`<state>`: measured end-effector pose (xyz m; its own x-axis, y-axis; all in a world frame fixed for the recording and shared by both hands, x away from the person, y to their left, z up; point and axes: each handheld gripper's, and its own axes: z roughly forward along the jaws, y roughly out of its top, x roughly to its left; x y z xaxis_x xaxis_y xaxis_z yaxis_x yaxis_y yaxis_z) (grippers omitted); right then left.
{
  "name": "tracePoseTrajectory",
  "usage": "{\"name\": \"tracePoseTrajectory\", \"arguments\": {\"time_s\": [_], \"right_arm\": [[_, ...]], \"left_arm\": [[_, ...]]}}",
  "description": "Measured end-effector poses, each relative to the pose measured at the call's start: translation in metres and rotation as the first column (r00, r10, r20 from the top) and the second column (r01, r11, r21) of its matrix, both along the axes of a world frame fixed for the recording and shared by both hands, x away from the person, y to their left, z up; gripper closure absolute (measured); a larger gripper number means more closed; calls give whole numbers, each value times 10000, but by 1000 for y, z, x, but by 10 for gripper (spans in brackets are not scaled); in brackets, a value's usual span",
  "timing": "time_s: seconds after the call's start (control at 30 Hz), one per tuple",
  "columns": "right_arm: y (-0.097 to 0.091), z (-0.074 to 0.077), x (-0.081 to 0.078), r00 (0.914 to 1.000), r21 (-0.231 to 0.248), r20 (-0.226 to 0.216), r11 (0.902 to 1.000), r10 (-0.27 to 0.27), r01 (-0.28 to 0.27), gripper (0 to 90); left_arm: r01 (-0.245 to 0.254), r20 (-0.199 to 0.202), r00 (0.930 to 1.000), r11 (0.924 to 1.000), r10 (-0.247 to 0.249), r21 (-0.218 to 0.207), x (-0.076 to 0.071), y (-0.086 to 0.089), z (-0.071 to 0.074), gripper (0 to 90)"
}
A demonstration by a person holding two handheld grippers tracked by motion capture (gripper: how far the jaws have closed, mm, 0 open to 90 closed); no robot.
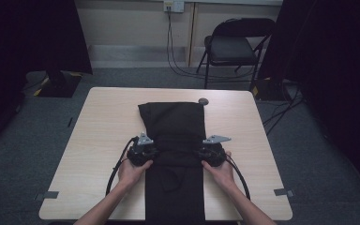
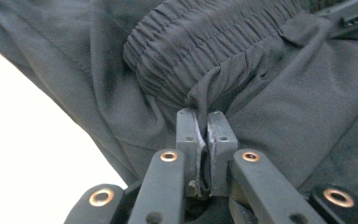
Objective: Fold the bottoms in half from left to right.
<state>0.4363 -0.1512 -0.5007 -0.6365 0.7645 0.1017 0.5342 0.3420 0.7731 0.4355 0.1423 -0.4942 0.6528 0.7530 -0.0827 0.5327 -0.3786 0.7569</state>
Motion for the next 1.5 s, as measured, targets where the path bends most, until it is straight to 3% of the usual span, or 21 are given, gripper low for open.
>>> {"name": "tracePoseTrajectory", "arguments": {"time_s": [0.07, 0.13, 0.2, 0.3, 0.4, 0.53, 0.57, 0.6, 0.63, 0.67, 0.73, 0.83, 0.97, 1.03, 1.13, 1.2, 1.3, 1.37, 1.43, 1.5], "right_arm": [[2, -1, 6, 9999, 30, 69, 10000, -91, 91, 821], [1, -1, 11, 9999, 240, -54, 9996, -142, 143, 814], [0, -1, 12, 9999, 285, -113, 9996, -61, 65, 790], [-1, 5, 11, 9996, 166, -268, 9998, 92, -88, 609], [-2, 13, 13, 9997, 179, -185, 9997, 145, -142, 472], [-3, 23, 26, 9999, 550, -154, 9985, 13, -5, 403], [-3, 24, 29, 9999, 647, -148, 9979, -56, 66, 399], [-3, 24, 34, 9991, 828, -403, 9964, -132, 165, 392], [-1, 23, 37, 9976, 840, -679, 9963, -97, 154, 389], [2, 20, 38, 9974, 552, -717, 9984, -101, 141, 397], [6, 14, 36, 9972, 97, -735, 9999, -112, 120, 400], [5, 7, 33, 9967, 458, -801, 9988, -159, 196, 445], [6, 9, 29, 9980, 373, -626, 9993, 114, -90, 661], [8, 12, 29, 9983, 346, -571, 9993, 132, -112, 703], [4, 19, 31, 9981, 899, -603, 9959, 138, -84, 735], [3, 27, 30, 9990, 1238, -418, 9922, 172, -119, 740], [6, 40, 29, 9996, 1225, -82, 9922, 256, -244, 746], [7, 50, 31, 9997, 1331, 174, 9909, 177, -198, 749], [7, 61, 34, 9993, 1467, 343, 9890, 127, -176, 752], [9, 78, 40, 9981, 1583, 617, 9872, 73, -171, 753]], "left_arm": [[-116, -111, 9999, 9998, 114, -160, 6, 1, 0, 857], [117, -79, 9999, 9999, -117, -36, 9, 2, 1, 850], [261, -238, 9994, 9993, -267, -254, 10, 5, 1, 835], [273, -196, 9994, 9989, -281, -384, 9, 7, 3, 797], [237, -93, 9997, 9981, -243, -569, 9, 9, 6, 713], [-189, -42, 9998, 9928, 186, -1186, 15, 11, 6, 498], [-191, -159, 9997, 9908, 171, -1341, 18, 11, 2, 478], [-62, -267, 9996, 9902, 25, -1397, 19, 9, -2, 446], [86, -289, 9995, 9933, -120, -1154, 19, 8, -5, 432], [132, -233, 9996, 9943, -157, -1055, 19, 7, -6, 423], [125, -268, 9995, 9938, -155, -1107, 19, 8, -4, 427], [211, -218, 9995, 9954, -233, -933, 19, 8, -5, 454], [141, -315, 9994, 9945, -175, -1037, 18, 5, -5, 496], [-115, -387, 9992, 9934, 71, -1140, 19, 5, -3, 588], [-220, -248, 9995, 9899, 187, -1404, 19, 6, -1, 732], [-288, -121, 9996, 9873, 273, -1561, 20, 8, 1, 771], [-354, 34, 9993, 9866, 364, -1594, 22, 9, 13, 793], [-486, 220, 9983, 9786, 540, -1998, 25, 10, 26, 800], [-500, 439, 9972, 9766, 605, -2093, 29, 12, 39, 802], [-740, 594, 9941, 9665, 912, -2458, 34, 13, 52, 806]]}}
